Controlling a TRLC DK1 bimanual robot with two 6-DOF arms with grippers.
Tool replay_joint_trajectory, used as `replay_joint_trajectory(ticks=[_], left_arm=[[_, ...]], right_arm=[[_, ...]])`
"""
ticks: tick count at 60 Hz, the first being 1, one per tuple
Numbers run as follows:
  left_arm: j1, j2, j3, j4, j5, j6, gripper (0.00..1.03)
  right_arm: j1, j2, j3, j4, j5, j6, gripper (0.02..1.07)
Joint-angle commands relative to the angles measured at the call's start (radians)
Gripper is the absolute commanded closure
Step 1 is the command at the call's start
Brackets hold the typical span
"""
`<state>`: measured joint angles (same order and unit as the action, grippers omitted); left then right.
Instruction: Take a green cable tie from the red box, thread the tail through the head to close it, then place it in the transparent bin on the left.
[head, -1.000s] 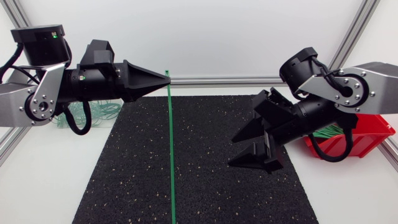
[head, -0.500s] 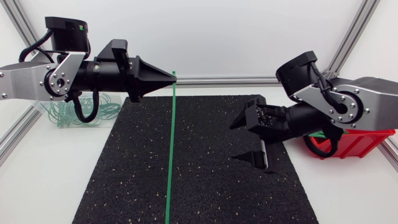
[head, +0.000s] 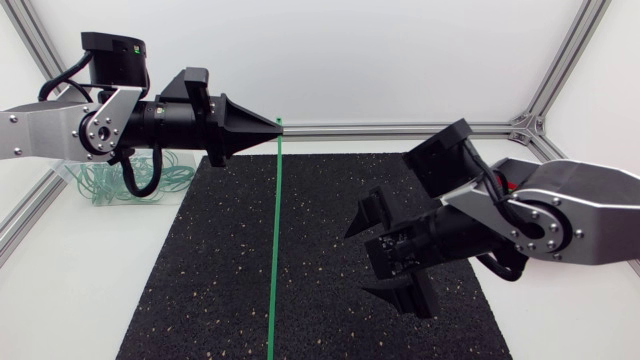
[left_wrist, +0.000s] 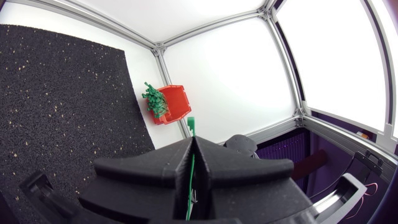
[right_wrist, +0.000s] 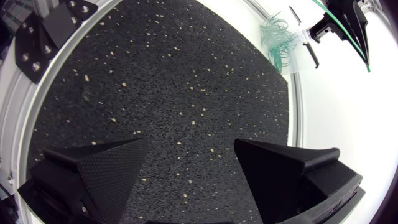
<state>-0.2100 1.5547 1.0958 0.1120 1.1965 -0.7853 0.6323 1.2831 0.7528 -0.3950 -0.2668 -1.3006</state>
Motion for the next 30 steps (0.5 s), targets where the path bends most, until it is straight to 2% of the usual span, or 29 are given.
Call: replay_joint_trajectory(ticks=[1,8,12,15,30], left_arm=[[0.011,0.028,0.030,0.000,0.012,0.009,1.00],[0.020,0.041,0.032,0.000,0.012,0.015,1.00],[0.023,0.048,0.033,0.000,0.012,0.014,1.00],[0.023,0.051,0.033,-0.003,0.012,0.014,1.00],[0.037,0.100,0.039,-0.005,0.026,0.027,1.00]], right_arm=[[0.040,-0.011,-0.081,0.108,0.047,-0.052,0.06],[0.040,-0.047,-0.162,0.355,0.043,-0.097,0.06],[0.026,-0.065,-0.233,0.504,-0.012,-0.198,0.06],[0.030,-0.071,-0.268,0.587,-0.025,-0.210,0.06],[0.095,-0.119,-0.319,0.739,-0.072,-0.246,0.06]])
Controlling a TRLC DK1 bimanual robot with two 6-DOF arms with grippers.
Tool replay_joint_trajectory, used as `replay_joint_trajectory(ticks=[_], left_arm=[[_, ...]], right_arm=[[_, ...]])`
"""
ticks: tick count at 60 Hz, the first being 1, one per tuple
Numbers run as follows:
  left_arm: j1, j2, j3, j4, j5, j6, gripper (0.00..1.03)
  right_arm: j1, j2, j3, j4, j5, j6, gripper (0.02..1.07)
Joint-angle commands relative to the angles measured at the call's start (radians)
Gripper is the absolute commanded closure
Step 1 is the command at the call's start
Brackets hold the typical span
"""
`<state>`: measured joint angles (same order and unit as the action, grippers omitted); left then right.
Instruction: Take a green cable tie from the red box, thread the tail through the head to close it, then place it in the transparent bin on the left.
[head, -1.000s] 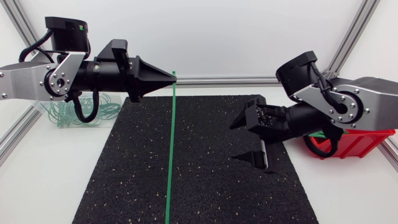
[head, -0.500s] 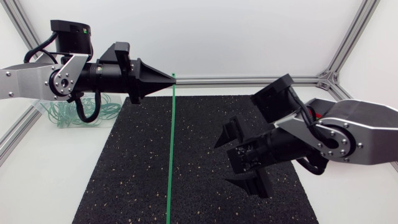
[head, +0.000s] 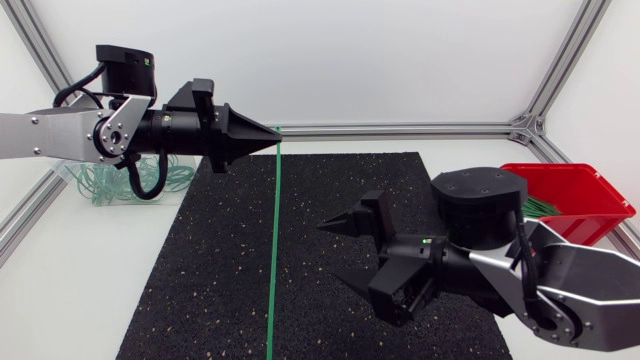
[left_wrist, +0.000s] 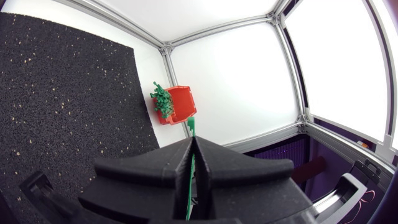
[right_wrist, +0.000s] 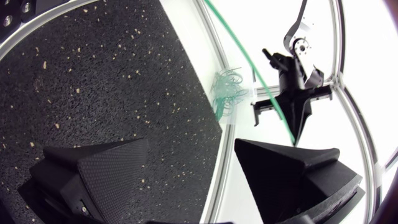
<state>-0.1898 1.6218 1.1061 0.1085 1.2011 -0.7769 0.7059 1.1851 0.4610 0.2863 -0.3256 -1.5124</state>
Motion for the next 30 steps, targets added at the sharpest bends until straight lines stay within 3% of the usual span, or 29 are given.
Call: replay_joint_trajectory(ticks=[1,5,19,30], left_arm=[[0.016,0.038,0.029,-0.001,0.022,0.021,1.00],[0.024,0.050,0.032,0.000,0.028,0.030,1.00],[0.033,0.076,0.046,0.000,0.028,0.039,1.00],[0.027,0.096,0.052,0.000,0.028,0.039,1.00]], right_arm=[[0.024,-0.022,-0.031,0.074,-0.020,-0.035,0.06],[0.033,-0.024,-0.051,0.136,-0.044,-0.049,0.06],[0.122,-0.018,-0.061,0.146,-0.032,-0.015,0.06],[0.138,0.045,-0.070,0.246,-0.067,-0.023,0.06]])
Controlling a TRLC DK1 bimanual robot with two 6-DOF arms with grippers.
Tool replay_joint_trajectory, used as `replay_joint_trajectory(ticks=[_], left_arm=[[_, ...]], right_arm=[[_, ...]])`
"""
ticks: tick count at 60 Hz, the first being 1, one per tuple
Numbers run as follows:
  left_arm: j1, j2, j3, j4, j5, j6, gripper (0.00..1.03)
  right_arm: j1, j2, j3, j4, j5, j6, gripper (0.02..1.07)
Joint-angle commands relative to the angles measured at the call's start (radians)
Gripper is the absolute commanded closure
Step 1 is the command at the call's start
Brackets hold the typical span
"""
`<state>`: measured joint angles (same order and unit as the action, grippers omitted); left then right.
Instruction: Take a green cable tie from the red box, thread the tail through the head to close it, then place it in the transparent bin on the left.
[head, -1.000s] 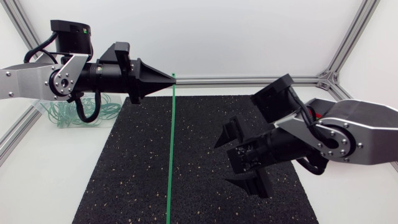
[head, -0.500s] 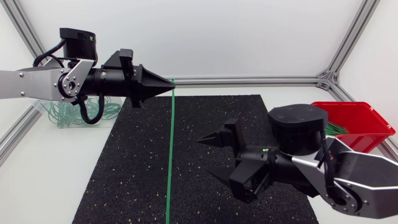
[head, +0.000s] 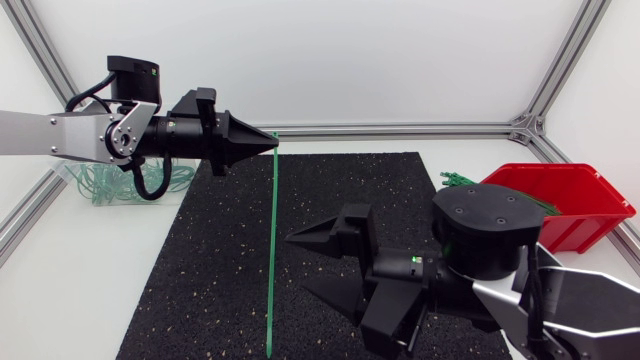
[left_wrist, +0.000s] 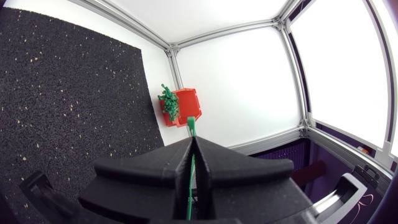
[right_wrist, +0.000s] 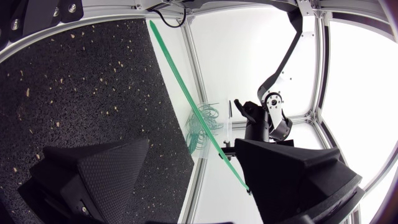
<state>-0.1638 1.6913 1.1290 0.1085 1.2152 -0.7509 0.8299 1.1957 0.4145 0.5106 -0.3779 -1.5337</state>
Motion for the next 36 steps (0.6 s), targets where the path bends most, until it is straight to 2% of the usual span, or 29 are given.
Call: replay_joint_trajectory(ticks=[1,11,27,29,33,36], left_arm=[[0.000,0.028,0.029,0.000,0.012,0.013,1.00],[0.000,0.041,0.038,0.000,0.012,0.013,1.00],[-0.009,0.054,0.043,-0.001,0.010,0.012,1.00],[-0.009,0.056,0.043,-0.001,0.012,0.012,1.00],[-0.011,0.059,0.041,-0.001,0.010,0.012,1.00],[-0.011,0.059,0.041,-0.001,0.012,0.012,1.00]], right_arm=[[0.015,0.039,-0.025,0.028,-0.018,-0.003,0.06],[0.055,0.038,-0.046,0.055,-0.050,-0.029,0.08],[0.097,0.059,-0.075,0.108,-0.084,-0.094,0.35],[0.100,0.061,-0.077,0.108,-0.090,-0.102,0.42],[0.101,0.067,-0.075,0.112,-0.119,-0.131,0.70],[0.101,0.067,-0.074,0.112,-0.131,-0.131,0.81]])
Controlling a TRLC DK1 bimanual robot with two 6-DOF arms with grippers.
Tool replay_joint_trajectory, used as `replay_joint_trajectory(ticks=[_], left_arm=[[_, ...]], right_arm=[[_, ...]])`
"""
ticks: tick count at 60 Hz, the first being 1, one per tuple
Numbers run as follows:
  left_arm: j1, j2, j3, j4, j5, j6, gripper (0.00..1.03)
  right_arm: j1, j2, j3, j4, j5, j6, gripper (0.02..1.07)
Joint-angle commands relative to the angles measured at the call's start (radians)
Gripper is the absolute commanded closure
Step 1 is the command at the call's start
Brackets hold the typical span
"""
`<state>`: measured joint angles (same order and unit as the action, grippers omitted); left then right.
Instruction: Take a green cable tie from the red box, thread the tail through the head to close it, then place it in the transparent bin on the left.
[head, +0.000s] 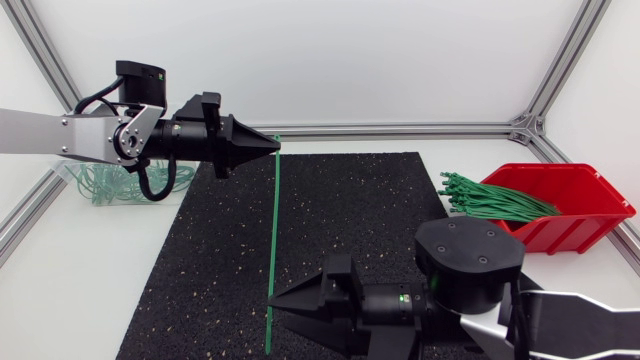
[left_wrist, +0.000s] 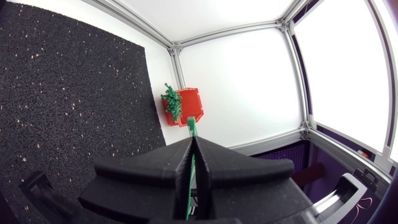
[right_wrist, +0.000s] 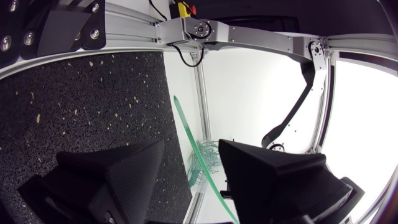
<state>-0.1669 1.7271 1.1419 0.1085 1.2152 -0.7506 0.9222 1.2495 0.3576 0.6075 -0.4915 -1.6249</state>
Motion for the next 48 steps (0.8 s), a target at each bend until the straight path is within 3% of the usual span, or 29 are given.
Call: replay_joint_trajectory(ticks=[1,29,37,48], left_arm=[[-0.010,0.023,0.028,-0.001,0.012,0.011,1.00],[-0.043,0.019,0.025,-0.015,0.007,0.011,1.00],[-0.042,0.019,0.025,-0.015,0.007,0.011,1.00],[-0.042,0.015,0.018,-0.013,0.007,0.014,1.00]], right_arm=[[0.009,0.013,-0.016,0.017,-0.021,-0.039,0.83],[0.006,0.050,-0.003,0.067,-0.027,-0.055,0.86],[0.007,0.041,-0.014,0.069,-0.038,-0.056,1.01],[-0.002,0.039,-0.020,0.069,-0.053,-0.052,1.01]])
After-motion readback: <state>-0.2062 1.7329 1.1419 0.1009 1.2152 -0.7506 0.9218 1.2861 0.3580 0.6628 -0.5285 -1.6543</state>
